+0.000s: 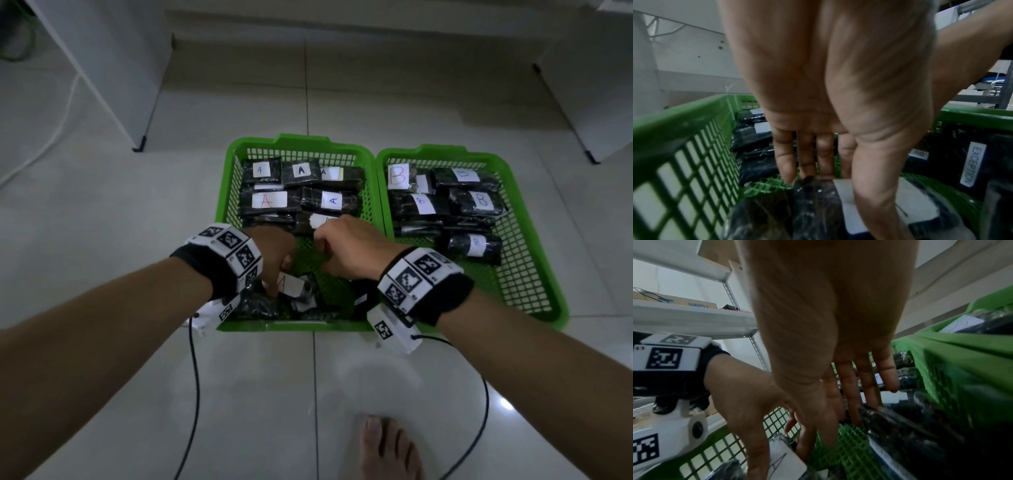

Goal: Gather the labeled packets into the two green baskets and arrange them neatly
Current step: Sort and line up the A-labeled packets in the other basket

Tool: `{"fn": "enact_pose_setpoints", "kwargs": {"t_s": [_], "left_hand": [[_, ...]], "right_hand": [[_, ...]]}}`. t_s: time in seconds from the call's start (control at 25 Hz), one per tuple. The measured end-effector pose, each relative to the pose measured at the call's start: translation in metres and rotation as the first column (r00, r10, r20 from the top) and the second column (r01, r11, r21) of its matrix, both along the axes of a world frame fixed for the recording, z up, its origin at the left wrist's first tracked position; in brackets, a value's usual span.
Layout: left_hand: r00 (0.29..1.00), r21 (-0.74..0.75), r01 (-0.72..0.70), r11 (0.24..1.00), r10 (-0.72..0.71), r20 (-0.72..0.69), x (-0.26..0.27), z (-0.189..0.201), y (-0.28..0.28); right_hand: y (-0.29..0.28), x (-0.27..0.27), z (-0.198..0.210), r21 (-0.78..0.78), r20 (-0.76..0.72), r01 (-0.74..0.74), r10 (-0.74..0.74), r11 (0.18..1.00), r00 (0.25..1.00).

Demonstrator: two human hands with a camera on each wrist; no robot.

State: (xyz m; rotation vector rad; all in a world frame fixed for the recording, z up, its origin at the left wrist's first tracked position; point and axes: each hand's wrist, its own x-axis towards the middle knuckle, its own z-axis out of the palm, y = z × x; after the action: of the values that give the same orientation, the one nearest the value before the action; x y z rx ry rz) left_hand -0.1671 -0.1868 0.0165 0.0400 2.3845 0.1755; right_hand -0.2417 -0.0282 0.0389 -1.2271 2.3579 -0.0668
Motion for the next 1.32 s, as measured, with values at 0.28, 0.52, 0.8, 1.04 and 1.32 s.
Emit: {"fn": "enact_pose_setpoints", "kwargs": {"t_s": [0.28,0.52,0.8,1.04,1.32], "left_hand": [[0.936,0.233,-0.213,0.949,0.267,-0.230,0.001,0.020,-0.040],[0.892,0.298,-0.273,0.914,0.357,-0.278,0.008,0.022,-0.065],[0.826,0.370,-0.258,0.892,0.403,-0.394,0.011,0.032,-0.068],[0.781,0.211,-0.255,0.944,0.329,-0.530,0.021,0.021,-0.070],[0.736,0.004,-0.410,0.912,0.333,-0.590,0.012,0.020,-0.085]], "right_hand": [[-0.005,0.005,-0.008,-0.015,0.008,-0.020,0.020,1.000,1.000],[-0.016,0.005,-0.003,-0.272,0.022,0.017,-0.012,0.962,1.000],[-0.033,-0.008,0.014,-0.241,-0.060,0.002,-0.017,0.970,0.998],[-0.024,-0.012,0.013,-0.209,-0.036,0.009,-0.017,0.978,0.999],[-0.033,-0.052,0.020,-0.252,-0.229,0.090,-0.150,0.963,0.962]]}}
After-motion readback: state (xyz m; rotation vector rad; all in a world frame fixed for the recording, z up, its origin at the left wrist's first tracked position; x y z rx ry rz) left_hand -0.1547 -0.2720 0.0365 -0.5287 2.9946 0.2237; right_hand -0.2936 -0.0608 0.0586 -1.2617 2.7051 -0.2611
